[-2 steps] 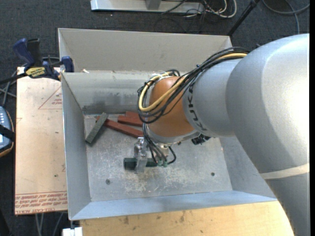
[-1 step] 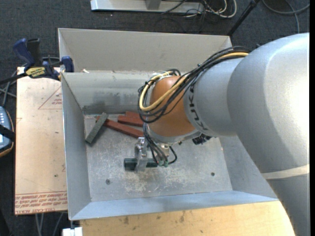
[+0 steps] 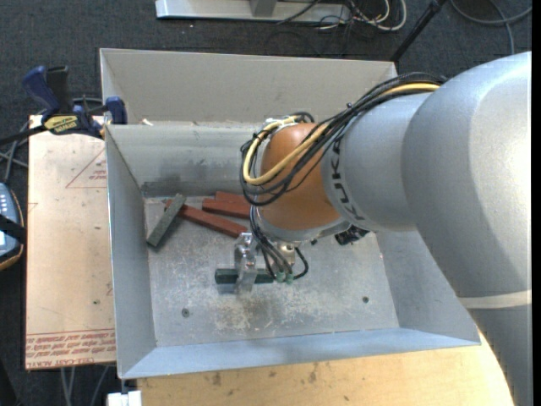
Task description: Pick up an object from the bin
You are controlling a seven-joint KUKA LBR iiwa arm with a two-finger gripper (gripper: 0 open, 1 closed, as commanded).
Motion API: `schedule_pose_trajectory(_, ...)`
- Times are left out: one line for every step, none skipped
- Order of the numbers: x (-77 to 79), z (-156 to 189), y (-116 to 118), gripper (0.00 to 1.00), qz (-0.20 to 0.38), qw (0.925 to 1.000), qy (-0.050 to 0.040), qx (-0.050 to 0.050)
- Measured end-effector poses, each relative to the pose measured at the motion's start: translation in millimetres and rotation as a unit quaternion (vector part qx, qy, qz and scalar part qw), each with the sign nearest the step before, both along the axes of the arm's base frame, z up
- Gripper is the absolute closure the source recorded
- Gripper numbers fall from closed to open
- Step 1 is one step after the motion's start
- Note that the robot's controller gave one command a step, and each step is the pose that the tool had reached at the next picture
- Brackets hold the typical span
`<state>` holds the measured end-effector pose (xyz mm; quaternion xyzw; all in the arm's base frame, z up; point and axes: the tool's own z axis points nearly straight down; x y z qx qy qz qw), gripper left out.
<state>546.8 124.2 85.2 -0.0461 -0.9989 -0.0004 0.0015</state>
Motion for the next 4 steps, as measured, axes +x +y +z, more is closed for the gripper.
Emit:
schedule_pose_trajectory(1.8, 15.4, 0.5, 1.00, 0.000, 1.0000, -0.0026, 0.000)
schedule_pose_trajectory(1.2, 25.0, 0.4, 1.00, 0.000, 1.0000, -0.0014, 0.000)
schedule_pose_trajectory(-0.4, 43.5, 0.1, 1.00, 0.000, 1.0000, 0.0016, -0.001)
schedule_pose_trajectory(0.7, 64.8, 0.3, 1.00, 0.001, 1.0000, -0.0003, 0.000)
